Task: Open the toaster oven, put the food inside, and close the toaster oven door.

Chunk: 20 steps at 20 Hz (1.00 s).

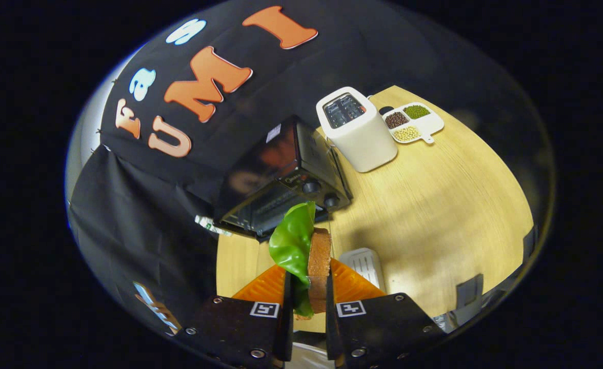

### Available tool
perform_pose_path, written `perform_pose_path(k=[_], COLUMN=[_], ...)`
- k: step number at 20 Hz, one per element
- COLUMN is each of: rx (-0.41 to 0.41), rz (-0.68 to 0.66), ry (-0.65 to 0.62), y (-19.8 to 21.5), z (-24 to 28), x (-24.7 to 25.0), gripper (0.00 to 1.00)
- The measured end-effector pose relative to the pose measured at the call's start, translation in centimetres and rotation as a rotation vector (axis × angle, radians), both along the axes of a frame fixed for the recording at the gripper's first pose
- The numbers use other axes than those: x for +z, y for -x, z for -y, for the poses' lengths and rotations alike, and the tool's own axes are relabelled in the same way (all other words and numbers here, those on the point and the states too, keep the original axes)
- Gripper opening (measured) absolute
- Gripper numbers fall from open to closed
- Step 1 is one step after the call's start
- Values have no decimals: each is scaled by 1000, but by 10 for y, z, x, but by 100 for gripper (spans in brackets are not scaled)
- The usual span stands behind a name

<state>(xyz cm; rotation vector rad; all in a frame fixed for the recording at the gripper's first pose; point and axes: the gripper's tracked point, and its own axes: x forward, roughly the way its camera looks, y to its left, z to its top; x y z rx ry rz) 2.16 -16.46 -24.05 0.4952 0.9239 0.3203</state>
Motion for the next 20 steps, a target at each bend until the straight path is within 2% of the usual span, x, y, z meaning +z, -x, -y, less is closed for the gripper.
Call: perform_pose_path(k=[6,11,20], rx=[-117,-218,-480], rz=[46,51,95], ry=[-186,-258,-399], y=[-13,-25,-96], z=[-65,-105,-153], x=[-13,-41,-87], gripper=[26,26,26])
